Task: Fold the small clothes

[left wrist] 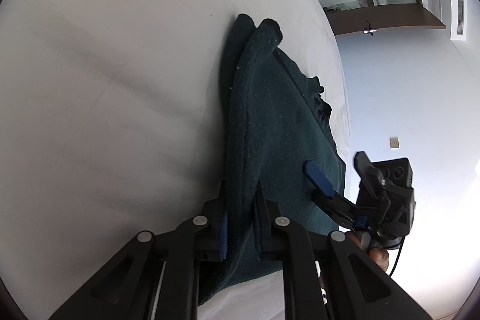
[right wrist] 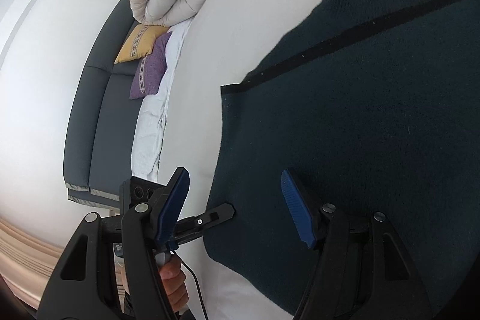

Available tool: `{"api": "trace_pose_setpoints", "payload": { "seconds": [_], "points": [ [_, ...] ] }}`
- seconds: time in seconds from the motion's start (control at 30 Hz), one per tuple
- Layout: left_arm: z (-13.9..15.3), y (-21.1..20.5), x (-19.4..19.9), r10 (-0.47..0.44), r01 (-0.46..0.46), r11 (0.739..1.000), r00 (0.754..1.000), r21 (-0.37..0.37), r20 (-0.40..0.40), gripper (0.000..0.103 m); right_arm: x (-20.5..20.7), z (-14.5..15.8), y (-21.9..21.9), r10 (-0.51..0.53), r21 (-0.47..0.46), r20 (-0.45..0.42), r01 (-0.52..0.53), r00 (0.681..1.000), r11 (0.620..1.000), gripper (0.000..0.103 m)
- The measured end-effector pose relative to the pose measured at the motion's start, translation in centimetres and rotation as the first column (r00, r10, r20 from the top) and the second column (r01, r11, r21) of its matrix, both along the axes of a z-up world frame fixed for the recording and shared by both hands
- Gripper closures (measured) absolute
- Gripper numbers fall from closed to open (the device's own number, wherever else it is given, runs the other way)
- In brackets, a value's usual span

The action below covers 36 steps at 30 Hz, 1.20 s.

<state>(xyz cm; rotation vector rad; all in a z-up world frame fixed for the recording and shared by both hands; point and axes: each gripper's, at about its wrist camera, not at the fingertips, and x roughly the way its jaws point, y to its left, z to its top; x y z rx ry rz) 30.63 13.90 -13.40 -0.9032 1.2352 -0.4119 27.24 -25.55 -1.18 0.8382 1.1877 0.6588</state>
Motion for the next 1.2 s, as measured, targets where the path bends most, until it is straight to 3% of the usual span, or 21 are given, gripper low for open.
{"api": "trace_pose_setpoints", "payload": {
  "seconds": [0.1,0.33,0.47,0.57,0.67,0.8,0.87,0.97,1.03,1.2],
  "points": [
    [0.9,-0.5,0.1,0.007,-0.007,1.000,1.000,0.004,0.011,0.091,1.5,-2.6,-0.2,-0.010,0.039,-0.054,0.012,0.998,0.999,0.041],
    [6.6,-4.5,0.9,-0.048,0.042,0.997,0.995,0.069,0.089,0.091,2.5,-3.1,-3.7,-0.047,0.203,-0.076,0.062,0.996,0.977,0.038],
    [10.6,-10.8,1.8,-0.142,0.124,0.985,0.978,0.121,0.152,0.091,3.0,-2.1,-9.9,-0.119,0.263,-0.068,0.132,0.991,0.956,0.035],
    [12.0,-17.4,2.3,-0.228,0.202,0.968,0.956,0.149,0.186,0.091,3.0,-1.9,-15.4,-0.191,0.311,-0.085,0.208,0.978,0.927,0.034],
    [11.0,-24.6,2.3,-0.327,0.295,0.938,0.927,0.182,0.183,0.090,2.6,-2.5,-20.3,-0.256,0.317,-0.112,0.278,0.960,0.907,0.028],
    [9.1,-30.4,0.8,-0.433,0.418,0.901,0.884,0.118,0.177,0.079,1.2,-4.3,-25.5,-0.322,0.306,-0.155,0.355,0.934,0.883,0.029],
    [9.3,-30.3,0.3,-0.431,0.424,0.902,0.878,0.076,0.208,0.054,0.8,-4.9,-27.1,-0.328,0.340,-0.160,0.364,0.931,0.867,0.029],
    [10.4,-27.9,-0.2,-0.379,0.379,0.924,0.891,0.049,0.249,0.040,0.8,-5.1,-27.8,-0.322,0.326,-0.146,0.353,0.935,0.877,0.029],
    [10.7,-25.8,-0.2,-0.347,0.352,0.935,0.899,0.030,0.266,0.040,1.0,-5.0,-27.8,-0.304,0.310,-0.136,0.332,0.943,0.891,0.029],
    [9.3,-22.3,-0.3,-0.322,0.308,0.947,0.915,0.094,0.243,0.040,1.6,-4.2,-26.7,-0.286,0.209,-0.101,0.302,0.953,0.930,0.029]
  ]
}}
